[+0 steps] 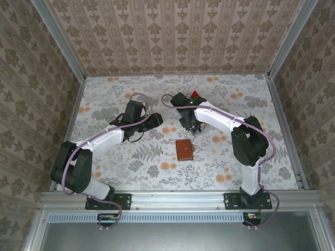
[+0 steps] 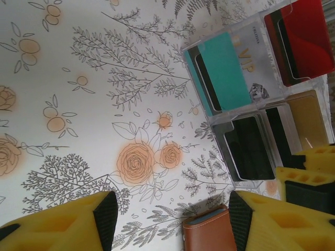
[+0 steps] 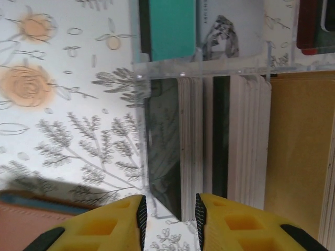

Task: Put the credit cards into the card holder
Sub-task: Pick up the credit card from the storage box.

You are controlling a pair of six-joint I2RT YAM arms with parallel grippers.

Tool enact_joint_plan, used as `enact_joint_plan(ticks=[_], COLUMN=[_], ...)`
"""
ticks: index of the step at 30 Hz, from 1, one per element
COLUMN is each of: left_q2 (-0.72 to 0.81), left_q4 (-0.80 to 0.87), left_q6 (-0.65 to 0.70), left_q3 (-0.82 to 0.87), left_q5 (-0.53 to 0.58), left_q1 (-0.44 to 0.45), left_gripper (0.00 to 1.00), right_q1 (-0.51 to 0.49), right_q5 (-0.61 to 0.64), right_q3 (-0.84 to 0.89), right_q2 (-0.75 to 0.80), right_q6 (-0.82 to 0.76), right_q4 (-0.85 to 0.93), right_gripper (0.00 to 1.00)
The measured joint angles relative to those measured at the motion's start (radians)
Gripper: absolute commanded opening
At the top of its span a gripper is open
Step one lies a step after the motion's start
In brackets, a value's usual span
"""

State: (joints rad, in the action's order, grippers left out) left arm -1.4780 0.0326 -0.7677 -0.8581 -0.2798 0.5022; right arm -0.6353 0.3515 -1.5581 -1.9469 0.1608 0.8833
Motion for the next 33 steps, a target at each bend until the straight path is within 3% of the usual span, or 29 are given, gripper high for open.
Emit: enact_joint_plan(ticks=[18,33], left_q2=[0.024,0.026], left_q4=[-0.011,-0.014], left_q6=[-0.003,-0.003], left_q3=[0.021,0.025], left_q5=[0.000,0.000], left_q1=[-0.020,-0.021], left_gripper=[0.61,0.61], right_q1=[-0.038,-0.060], right_q5=[0.182,0.284], right_q3=[-0.050,-0.041], right_q2=[-0.119,-0.141], right_q6=[0.000,-0.013], right_q4=[0.000,-0.028], right_gripper=[0.33,0.22])
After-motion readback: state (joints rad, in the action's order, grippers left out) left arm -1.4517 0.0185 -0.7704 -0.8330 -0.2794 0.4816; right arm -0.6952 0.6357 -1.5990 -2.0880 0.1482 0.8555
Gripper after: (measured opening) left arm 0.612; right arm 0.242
